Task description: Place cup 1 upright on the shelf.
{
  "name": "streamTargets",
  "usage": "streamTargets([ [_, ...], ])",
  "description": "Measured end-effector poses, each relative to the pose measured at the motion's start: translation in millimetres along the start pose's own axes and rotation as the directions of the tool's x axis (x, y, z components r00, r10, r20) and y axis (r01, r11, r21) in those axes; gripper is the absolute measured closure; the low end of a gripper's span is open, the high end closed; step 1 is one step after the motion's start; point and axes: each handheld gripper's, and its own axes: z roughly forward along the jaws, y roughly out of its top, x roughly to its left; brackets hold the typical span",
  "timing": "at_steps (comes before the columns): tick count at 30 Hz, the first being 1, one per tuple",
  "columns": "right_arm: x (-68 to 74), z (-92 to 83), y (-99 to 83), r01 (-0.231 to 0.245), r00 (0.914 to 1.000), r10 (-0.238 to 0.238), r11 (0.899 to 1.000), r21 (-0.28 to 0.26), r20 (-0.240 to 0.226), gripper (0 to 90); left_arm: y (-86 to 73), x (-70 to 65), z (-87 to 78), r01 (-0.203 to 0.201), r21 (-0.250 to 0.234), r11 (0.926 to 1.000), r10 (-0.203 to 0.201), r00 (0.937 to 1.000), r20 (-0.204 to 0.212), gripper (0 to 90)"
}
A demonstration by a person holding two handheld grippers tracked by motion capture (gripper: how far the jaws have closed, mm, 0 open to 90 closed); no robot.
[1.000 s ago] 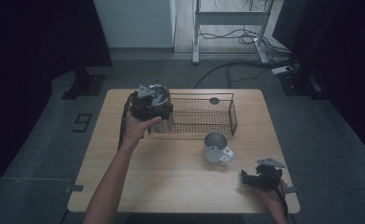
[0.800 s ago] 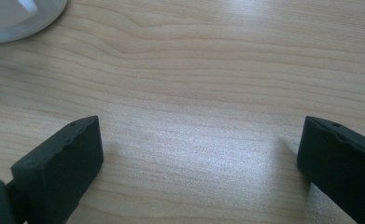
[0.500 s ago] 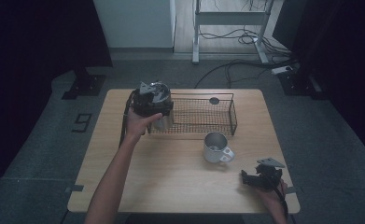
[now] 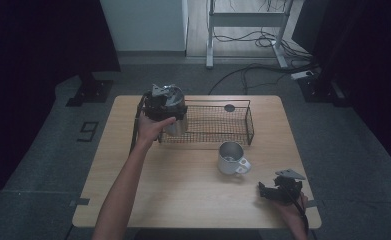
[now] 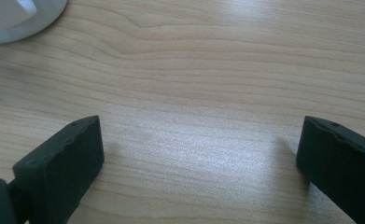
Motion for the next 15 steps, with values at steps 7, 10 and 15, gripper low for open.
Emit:
streamTargets([
  [7,0.0,0.0,0.0,0.0,1.0,0.0,1.0,0.0,0.0,0.7,1.8,1.1,5.3,-0.003,0.012,0.9999,0.003,1.0,-0.006,3.9],
  [10,0.0,0.0,0.0,0.0,1.0,0.0,1.0,0.0,0.0,0.7,3.3,1.1,7.1,-0.002,0.008,1.0,0.002,1.0,0.0,3.9],
  [15,0.0,0.0,0.0,0.0,1.0,0.0,1.0,-0.001,0.001,0.8,7.5,0.2,11.2,-0.005,0.013,0.9999,0.005,1.0,0.004,3.9],
])
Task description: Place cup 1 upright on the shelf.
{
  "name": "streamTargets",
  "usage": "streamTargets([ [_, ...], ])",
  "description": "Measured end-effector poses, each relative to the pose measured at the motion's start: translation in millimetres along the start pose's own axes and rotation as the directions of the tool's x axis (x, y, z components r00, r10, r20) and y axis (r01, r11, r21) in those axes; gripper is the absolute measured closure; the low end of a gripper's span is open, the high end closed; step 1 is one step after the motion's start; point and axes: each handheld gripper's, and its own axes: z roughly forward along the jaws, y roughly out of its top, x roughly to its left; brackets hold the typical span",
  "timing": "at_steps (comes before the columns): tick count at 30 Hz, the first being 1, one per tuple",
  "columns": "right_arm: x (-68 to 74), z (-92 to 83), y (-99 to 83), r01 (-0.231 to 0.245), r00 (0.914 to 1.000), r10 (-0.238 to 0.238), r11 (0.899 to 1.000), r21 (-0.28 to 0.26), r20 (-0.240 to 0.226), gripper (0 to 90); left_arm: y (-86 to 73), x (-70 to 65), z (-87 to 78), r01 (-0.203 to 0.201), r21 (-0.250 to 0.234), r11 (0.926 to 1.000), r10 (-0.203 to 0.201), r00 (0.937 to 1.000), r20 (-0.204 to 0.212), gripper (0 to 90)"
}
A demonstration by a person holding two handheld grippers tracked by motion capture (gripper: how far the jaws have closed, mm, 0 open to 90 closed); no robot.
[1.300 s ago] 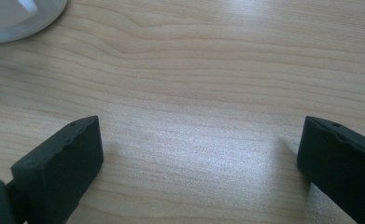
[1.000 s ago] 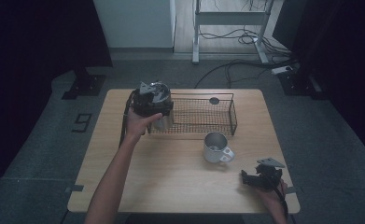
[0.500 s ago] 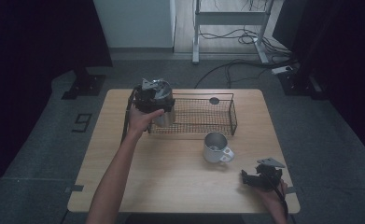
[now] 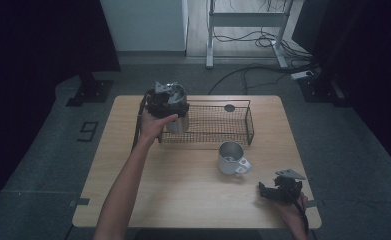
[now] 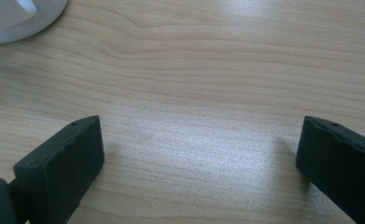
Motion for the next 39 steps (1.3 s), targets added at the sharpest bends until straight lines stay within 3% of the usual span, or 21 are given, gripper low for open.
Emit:
streamTargets([
  [20,-0.5,-0.2,-0.2,-0.001,1.0,0.001,1.0,-0.003,0.001,1.4,11.1,-5.0,18.5,0.001,0.004,1.0,-0.001,0.9999,0.016,3.9],
  [27,-0.7,-0.3,-0.3,-0.001,1.0,0.001,1.0,-0.004,0.001,1.8,14.3,-0.7,29.0,0.003,0.014,0.9999,-0.003,1.0,0.0,3.9],
  [39,-0.7,-0.3,-0.3,0.0,1.0,0.0,1.0,-0.005,0.002,1.9,2.3,1.6,56.6,0.015,0.068,0.9975,-0.013,0.9995,-0.03,3.9],
])
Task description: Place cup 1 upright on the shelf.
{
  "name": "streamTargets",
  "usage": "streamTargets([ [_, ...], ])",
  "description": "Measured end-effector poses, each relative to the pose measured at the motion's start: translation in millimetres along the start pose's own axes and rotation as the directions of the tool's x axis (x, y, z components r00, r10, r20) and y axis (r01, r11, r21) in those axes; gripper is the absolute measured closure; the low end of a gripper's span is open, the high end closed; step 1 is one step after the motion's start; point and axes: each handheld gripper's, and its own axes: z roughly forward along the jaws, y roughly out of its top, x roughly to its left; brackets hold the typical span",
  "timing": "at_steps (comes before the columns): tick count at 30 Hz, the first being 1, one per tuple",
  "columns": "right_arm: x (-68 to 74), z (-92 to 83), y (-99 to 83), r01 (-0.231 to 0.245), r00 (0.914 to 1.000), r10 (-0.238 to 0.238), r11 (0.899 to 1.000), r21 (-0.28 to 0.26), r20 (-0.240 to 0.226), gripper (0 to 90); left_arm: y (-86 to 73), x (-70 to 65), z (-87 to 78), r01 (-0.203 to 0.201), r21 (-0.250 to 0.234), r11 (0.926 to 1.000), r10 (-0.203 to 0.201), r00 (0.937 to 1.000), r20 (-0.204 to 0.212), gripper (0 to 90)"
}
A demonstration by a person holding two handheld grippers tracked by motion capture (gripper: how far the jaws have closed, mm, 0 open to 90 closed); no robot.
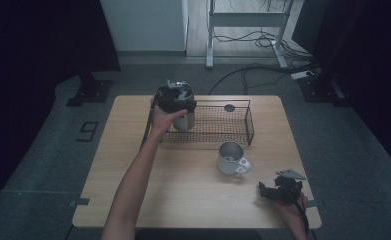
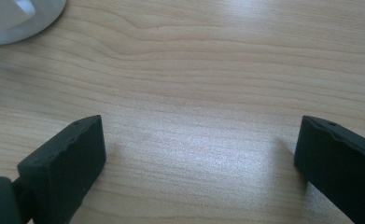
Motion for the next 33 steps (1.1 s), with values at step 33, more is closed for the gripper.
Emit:
streamTargets([
  [33,0.1,-0.1,-0.1,-0.002,1.0,0.002,1.0,0.0,0.001,2.2,-18.5,6.3,30.8,0.037,0.029,0.9989,-0.037,0.9992,-0.017,3.9],
])
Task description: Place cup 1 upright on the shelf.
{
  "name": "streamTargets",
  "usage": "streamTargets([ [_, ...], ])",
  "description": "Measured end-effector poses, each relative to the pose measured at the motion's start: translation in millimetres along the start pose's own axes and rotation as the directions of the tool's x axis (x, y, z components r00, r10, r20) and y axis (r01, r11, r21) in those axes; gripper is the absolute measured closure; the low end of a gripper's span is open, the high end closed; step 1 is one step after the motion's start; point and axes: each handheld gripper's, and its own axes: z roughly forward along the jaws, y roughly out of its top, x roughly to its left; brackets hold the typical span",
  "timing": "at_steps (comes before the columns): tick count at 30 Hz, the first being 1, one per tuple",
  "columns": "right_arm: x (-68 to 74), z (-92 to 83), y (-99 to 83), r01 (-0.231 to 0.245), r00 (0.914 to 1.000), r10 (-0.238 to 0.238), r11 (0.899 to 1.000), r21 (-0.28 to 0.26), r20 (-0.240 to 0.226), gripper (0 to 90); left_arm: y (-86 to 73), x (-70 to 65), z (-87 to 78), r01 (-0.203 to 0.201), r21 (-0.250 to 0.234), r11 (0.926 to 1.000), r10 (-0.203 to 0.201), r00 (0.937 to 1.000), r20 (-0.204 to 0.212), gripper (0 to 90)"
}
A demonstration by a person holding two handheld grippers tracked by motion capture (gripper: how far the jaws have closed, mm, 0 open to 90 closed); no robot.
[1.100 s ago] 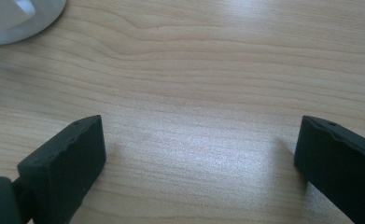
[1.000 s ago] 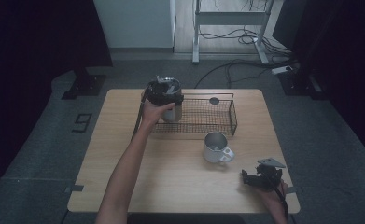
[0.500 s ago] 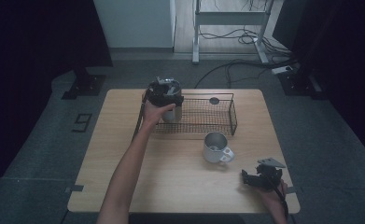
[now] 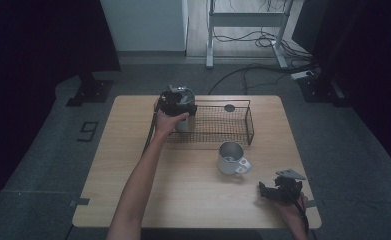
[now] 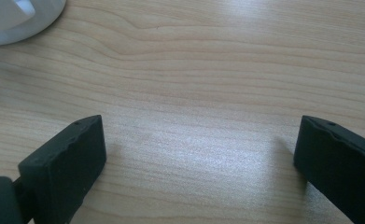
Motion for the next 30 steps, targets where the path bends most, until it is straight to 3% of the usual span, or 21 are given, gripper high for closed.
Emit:
streamTargets([
  [8,0.0,0.0,0.0,-0.001,1.0,0.001,1.0,0.0,0.0,2.2,-6.9,6.5,7.9,0.025,0.013,0.9996,-0.025,0.9997,-0.008,3.9],
  [30,0.0,0.0,0.0,0.0,1.0,0.0,1.0,0.0,0.0,2.2,-17.1,5.0,22.0,0.017,0.052,0.9985,-0.016,0.9995,-0.029,3.8],
])
